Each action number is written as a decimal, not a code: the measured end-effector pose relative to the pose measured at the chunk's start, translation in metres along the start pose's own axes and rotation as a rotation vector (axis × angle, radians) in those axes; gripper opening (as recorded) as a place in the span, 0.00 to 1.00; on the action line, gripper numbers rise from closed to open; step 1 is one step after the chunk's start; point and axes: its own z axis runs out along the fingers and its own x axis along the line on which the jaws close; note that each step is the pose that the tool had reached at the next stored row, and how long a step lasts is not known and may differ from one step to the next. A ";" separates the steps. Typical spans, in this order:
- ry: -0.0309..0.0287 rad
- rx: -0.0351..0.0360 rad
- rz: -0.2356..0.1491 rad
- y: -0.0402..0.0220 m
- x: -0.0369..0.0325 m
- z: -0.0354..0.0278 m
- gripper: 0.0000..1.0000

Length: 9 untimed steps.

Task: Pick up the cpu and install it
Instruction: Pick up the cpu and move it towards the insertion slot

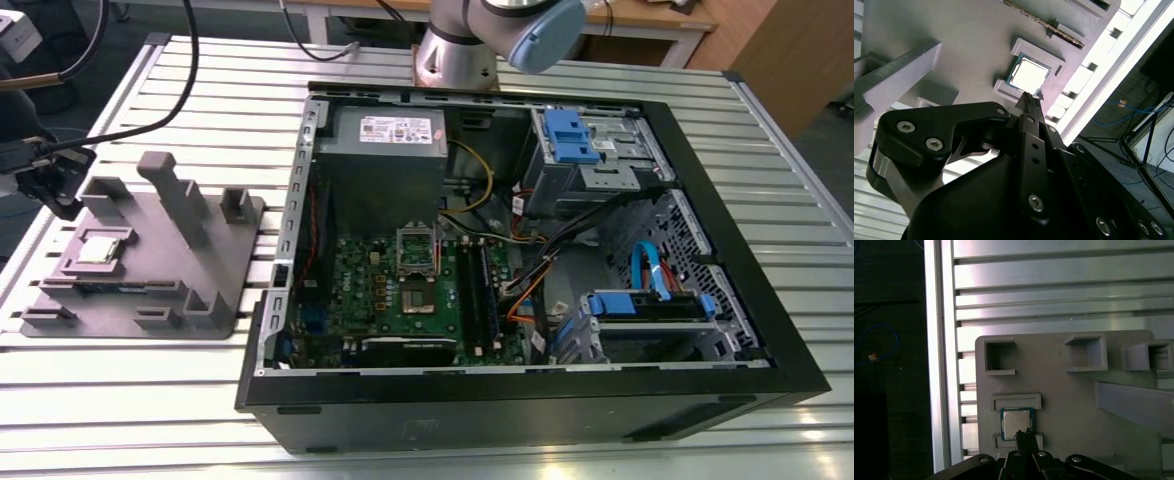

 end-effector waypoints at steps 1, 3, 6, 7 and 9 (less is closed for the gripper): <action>0.0000 0.0000 0.000 0.0000 0.0000 0.0000 0.11; 0.0001 0.0000 0.000 0.0000 0.0000 0.0000 0.11; 0.0000 0.0000 0.000 0.0000 0.0000 0.0001 0.11; 0.0000 0.0000 0.000 0.0000 0.0000 0.0001 0.11; 0.0000 0.0000 0.000 0.0000 0.0000 0.0002 0.11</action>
